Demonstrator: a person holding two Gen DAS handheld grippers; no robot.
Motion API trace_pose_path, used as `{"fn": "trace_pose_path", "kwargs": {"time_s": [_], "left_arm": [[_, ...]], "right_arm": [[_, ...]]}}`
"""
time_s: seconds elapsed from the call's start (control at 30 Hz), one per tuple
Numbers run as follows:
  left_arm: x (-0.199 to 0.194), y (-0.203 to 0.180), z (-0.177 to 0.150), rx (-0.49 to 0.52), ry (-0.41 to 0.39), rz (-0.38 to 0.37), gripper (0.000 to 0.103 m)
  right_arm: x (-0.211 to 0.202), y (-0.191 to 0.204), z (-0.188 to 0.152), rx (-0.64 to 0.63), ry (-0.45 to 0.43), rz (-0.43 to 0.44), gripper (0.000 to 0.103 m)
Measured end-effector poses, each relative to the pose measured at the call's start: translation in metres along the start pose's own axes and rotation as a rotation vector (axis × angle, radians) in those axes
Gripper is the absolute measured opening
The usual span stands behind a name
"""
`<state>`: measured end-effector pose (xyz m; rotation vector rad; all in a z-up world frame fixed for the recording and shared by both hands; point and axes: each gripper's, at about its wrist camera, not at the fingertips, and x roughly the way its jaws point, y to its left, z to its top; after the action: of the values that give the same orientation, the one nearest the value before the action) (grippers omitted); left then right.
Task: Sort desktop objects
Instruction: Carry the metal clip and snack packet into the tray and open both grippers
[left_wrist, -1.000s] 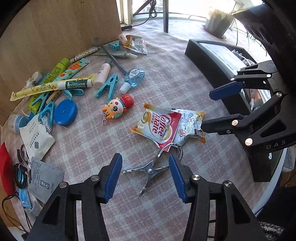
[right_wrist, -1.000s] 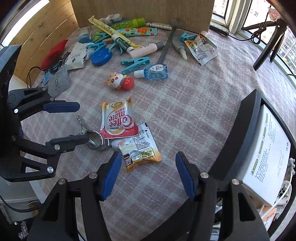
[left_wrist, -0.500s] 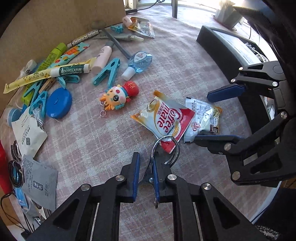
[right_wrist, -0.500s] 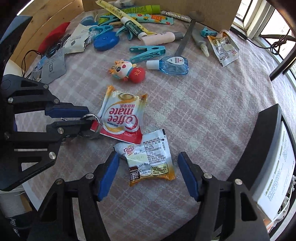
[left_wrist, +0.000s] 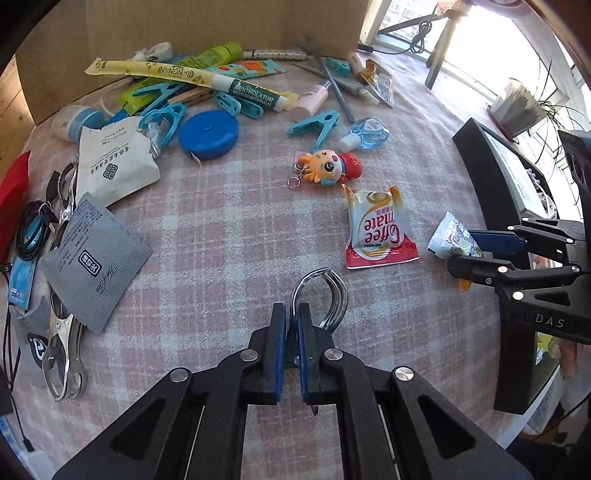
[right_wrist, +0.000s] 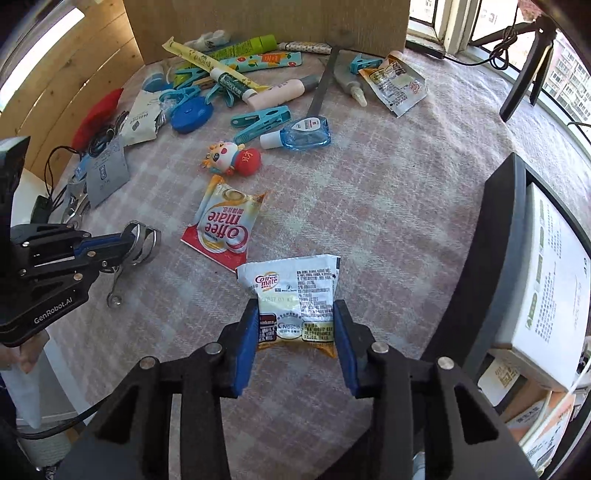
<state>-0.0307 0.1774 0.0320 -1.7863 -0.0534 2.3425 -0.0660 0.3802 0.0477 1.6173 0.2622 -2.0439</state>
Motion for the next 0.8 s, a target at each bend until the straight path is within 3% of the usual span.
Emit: {"fn": "trace_pose_path", "kwargs": {"time_s": [0.23, 0.4, 0.8], "left_arm": [[-0.038, -0.023, 0.003, 0.021, -0.064, -0.029, 0.005], [-0.052, -0.076, 0.004, 0.107, -0.082, -0.072, 0.005], [-0.052, -0.223, -0.021, 0.342, -0.049, -0.240, 0.005]], "right_arm": [[-0.068, -0.009, -0.033, 0.084, -0.138, 0.034, 0.037], [-0.105, -0.042, -0.063, 0.156, -0.204, -0.028, 0.038], [-0.153, -0.145, -0.191, 0.463, -0.237, -0.166, 0.038]]}}
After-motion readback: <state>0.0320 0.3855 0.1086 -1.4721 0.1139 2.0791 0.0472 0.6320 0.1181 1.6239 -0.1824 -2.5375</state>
